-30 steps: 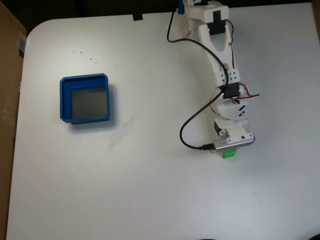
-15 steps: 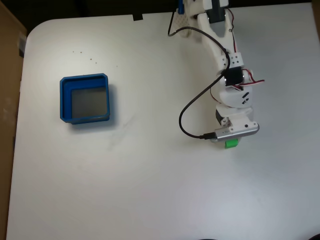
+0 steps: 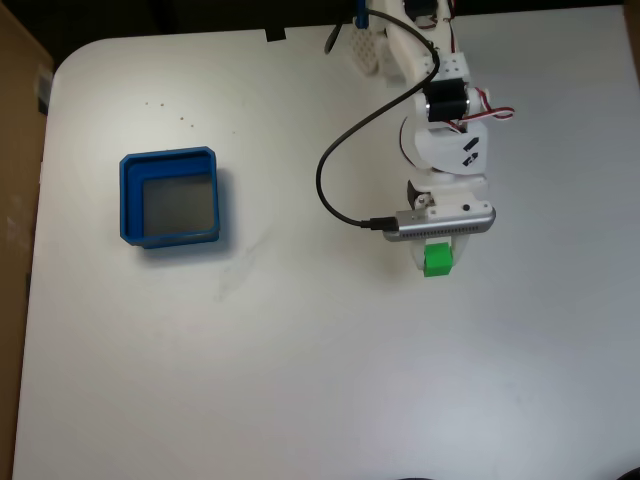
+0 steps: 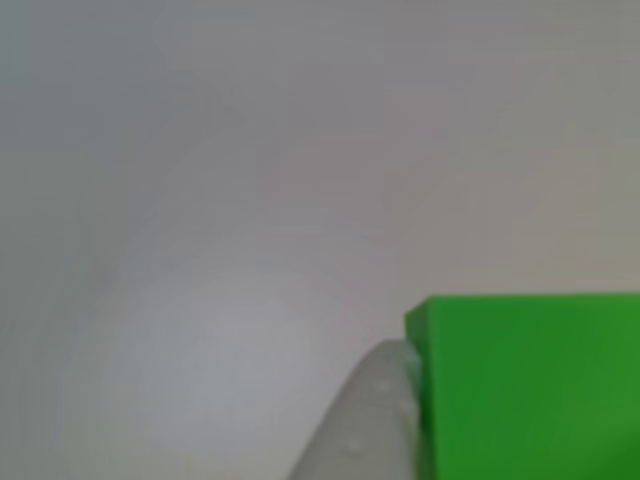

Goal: Pick up green cube and drop it in the blue box

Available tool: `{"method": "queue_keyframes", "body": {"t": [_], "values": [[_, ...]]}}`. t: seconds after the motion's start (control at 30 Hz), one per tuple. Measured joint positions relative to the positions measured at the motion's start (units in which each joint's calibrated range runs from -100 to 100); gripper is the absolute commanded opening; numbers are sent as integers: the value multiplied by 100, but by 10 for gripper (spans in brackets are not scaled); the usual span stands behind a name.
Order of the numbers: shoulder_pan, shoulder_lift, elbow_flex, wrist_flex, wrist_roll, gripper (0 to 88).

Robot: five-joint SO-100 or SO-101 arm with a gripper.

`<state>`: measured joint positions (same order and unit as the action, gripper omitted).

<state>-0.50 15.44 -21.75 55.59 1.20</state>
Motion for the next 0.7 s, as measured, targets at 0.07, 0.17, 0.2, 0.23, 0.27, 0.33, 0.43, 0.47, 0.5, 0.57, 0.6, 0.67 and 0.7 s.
{"method": "queue_keyframes", "body": {"t": [0.07,0.17,0.2,0.23,0.27,0.33,0.43,0.47,0.5,0.57,0.6,0.67,0.7], "values": [[213,-108,0,0,0,12],[562,-125,0,0,0,12],[676,-125,0,0,0,12],[789,-125,0,0,0,12],[903,-125,0,0,-10,12],[1117,-125,0,0,-20,12],[1430,-125,0,0,-20,12],[1550,-125,0,0,-20,12],[1671,-125,0,0,-20,12],[1906,-125,0,0,-20,12],[2013,-125,0,0,-20,12],[2233,-125,0,0,-20,12],[2354,-125,0,0,-20,12]]}}
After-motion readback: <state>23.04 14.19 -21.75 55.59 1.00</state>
